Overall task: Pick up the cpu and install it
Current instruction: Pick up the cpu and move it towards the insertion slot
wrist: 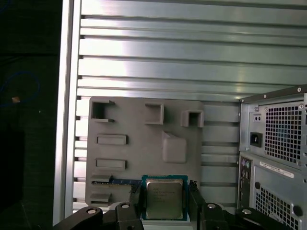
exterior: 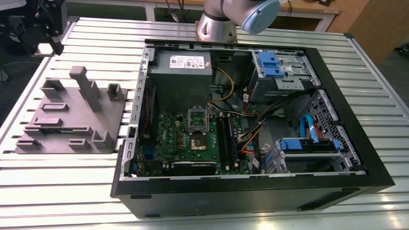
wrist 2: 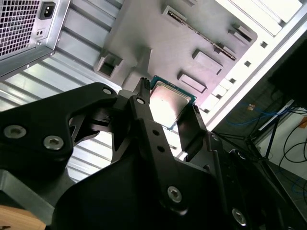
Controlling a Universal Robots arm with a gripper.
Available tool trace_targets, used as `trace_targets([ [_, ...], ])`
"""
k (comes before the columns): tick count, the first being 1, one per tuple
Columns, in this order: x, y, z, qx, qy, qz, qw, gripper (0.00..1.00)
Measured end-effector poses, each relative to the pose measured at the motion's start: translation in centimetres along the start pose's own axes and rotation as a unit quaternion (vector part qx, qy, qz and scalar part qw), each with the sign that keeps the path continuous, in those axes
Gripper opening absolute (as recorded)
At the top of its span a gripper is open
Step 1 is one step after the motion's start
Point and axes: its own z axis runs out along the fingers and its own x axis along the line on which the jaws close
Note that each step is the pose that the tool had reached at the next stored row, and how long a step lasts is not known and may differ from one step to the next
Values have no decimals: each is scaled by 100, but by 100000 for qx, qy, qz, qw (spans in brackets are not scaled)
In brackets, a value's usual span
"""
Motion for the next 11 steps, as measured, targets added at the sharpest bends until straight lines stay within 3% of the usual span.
trace_targets([
  [5, -83, -2, 1, 3, 7, 6, 100000, 47],
  [11, -270, -6, 4, 4, 7, 2, 100000, 47],
])
